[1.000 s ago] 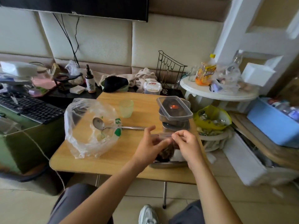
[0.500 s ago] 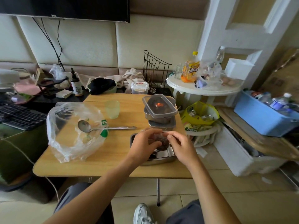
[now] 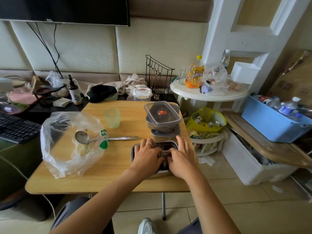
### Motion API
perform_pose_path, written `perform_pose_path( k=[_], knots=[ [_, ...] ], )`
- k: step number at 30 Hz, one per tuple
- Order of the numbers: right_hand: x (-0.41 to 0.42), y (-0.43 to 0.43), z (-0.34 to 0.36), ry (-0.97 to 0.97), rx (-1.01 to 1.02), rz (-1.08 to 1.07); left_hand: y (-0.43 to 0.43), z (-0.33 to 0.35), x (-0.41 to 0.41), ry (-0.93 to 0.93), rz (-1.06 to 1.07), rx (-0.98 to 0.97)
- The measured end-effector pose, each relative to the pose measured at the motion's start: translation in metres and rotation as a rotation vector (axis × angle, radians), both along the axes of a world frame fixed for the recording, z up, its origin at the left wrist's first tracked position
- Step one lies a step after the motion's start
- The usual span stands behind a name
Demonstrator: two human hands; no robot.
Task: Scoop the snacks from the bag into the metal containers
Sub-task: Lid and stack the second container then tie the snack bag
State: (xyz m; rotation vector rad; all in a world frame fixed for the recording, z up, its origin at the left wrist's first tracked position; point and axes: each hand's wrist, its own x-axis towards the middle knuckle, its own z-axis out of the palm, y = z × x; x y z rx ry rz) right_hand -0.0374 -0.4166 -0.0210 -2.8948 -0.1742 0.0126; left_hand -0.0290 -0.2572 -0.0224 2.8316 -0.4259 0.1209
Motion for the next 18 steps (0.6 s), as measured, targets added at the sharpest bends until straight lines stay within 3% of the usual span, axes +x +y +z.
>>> perform_pose_path(
  k=[4, 8, 11, 14, 18],
  knots=[
    [0.008, 0.007, 0.0, 0.121, 0.037, -0.126, -0.003, -0.003, 0.002, 0.002, -0.018, 0.201],
    [0.009, 0.004, -0.003, 0.076, 0.168, -0.133, -0.004, -0.002, 0.011, -0.049, -0.105, 0.345],
    [0.017, -0.003, 0.002, -0.062, 0.42, -0.158, -0.001, -0.001, 0.017, -0.044, -0.178, 0.374],
    [0.033, -0.007, 0.017, -0.238, 0.765, -0.356, -0.001, -0.002, 0.018, -0.03, -0.204, 0.394],
    [0.069, -0.001, 0.037, -0.213, 1.004, -0.593, 0.001, -0.006, 0.02, 0.004, -0.216, 0.391]
  ],
)
